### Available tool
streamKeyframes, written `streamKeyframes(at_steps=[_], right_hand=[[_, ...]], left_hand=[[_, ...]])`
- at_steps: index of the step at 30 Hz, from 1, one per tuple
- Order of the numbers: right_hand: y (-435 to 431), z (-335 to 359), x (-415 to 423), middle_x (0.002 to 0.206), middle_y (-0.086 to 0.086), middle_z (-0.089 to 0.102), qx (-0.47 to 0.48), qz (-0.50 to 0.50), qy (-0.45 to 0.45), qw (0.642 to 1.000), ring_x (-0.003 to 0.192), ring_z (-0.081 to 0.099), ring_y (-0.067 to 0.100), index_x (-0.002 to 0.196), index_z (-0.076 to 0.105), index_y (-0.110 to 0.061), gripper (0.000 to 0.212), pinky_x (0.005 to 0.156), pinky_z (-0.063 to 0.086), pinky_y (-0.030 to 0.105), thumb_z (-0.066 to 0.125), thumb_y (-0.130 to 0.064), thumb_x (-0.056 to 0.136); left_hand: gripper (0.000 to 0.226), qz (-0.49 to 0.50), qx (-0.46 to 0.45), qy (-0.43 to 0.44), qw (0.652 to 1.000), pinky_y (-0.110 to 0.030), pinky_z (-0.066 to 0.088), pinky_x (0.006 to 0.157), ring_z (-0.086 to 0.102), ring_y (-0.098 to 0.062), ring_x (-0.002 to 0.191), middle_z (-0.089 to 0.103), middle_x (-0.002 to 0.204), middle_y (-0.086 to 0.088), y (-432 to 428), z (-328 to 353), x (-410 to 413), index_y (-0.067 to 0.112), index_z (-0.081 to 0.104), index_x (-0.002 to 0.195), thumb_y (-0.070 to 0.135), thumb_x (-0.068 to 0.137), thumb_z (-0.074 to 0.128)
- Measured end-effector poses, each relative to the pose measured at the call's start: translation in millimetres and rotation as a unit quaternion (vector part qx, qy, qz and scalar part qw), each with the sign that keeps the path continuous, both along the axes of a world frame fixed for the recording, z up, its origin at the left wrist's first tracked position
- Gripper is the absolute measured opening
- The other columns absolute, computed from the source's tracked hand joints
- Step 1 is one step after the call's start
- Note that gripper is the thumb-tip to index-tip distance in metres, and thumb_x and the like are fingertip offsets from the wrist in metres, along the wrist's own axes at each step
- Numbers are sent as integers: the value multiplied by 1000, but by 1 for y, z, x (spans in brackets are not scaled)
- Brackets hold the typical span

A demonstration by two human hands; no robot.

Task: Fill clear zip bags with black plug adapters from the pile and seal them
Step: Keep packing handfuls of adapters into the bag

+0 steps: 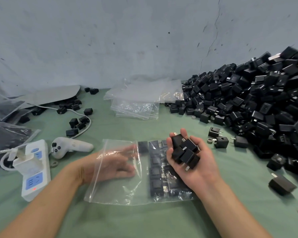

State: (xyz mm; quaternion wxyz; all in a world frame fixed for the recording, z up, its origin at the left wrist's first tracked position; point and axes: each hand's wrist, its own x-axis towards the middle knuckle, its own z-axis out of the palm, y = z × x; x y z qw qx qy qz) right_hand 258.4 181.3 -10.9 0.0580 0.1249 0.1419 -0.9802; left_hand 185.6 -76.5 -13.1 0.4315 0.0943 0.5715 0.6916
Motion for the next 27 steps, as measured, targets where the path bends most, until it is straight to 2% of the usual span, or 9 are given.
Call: streamKeyframes(at_steps=[3, 6, 8, 11, 13, 19, 22, 24, 27], right_hand=[[0, 0, 0, 115, 13, 71, 1, 5, 3, 1000, 95, 69, 29, 104, 75, -18, 25, 64, 56, 33, 58, -21, 86], [0, 0, -2, 115, 13, 71, 3, 5, 5, 1000, 94, 69, 29, 104, 75, -18, 26, 63, 56, 33, 60, -20, 81], [0, 0, -2, 115, 13, 71, 4, 5, 4, 1000, 94, 69, 29, 104, 75, -18, 27, 63, 56, 33, 61, -20, 81], [0, -1, -2, 114, 13, 71, 3, 5, 4, 1000, 94, 69, 29, 104, 74, -18, 26, 64, 55, 33, 59, -21, 84], [1, -2, -3, 113, 13, 71, 2, 4, 6, 1000, 93, 69, 29, 104, 74, -18, 24, 63, 56, 33, 57, -21, 87], [1, -4, -3, 114, 13, 71, 0, 5, 6, 1000, 94, 69, 29, 103, 75, -18, 24, 64, 56, 34, 57, -22, 87], [1, -4, -4, 115, 13, 70, -2, 4, 8, 1000, 94, 69, 29, 103, 75, -18, 25, 64, 56, 34, 57, -22, 87], [2, -5, -4, 115, 13, 70, -2, 2, 8, 1000, 93, 69, 29, 103, 75, -18, 25, 64, 56, 34, 57, -22, 87], [1, -5, -5, 114, 12, 70, -2, 2, 7, 1000, 92, 70, 30, 102, 75, -18, 24, 65, 57, 34, 55, -22, 89]], left_hand=[[53, 25, -51, 6, 998, -45, 57, 85, 66, -29, 77, 64, 103, -20, 3, 1, -7, 22, 60, 136, -4, 90, 64], [65, 19, -121, 34, 992, -43, 58, 80, 62, -24, 65, 62, 84, -16, 10, 6, -11, 30, 61, 133, -1, 77, 71], [66, 28, -146, 52, 988, -42, 59, 77, 63, -24, 64, 64, 82, -17, 13, 6, -10, 30, 61, 131, 3, 72, 72], [43, 73, -157, 82, 982, -41, 59, 72, 64, -26, 63, 70, 89, -20, 16, 5, -5, 14, 59, 129, 5, 87, 68], [38, 84, -174, 92, 977, -41, 60, 70, 63, -23, 59, 69, 85, -18, 18, 2, -4, 10, 60, 125, 1, 89, 65], [53, 61, -210, 106, 970, -38, 59, 71, 57, -17, 55, 62, 73, -10, 21, 2, -6, 40, 61, 122, -2, 90, 51], [56, 46, -214, 108, 970, -39, 59, 70, 55, -16, 54, 59, 69, -7, 20, 4, -9, 46, 63, 118, 0, 91, 48], [57, 50, -218, 115, 968, -40, 59, 69, 54, -17, 52, 60, 69, -8, 22, 3, -9, 45, 64, 119, 0, 90, 46], [49, 108, -190, 102, 970, -40, 59, 67, 58, -21, 52, 65, 75, -15, 19, 2, -4, 28, 63, 127, -3, 92, 52]])
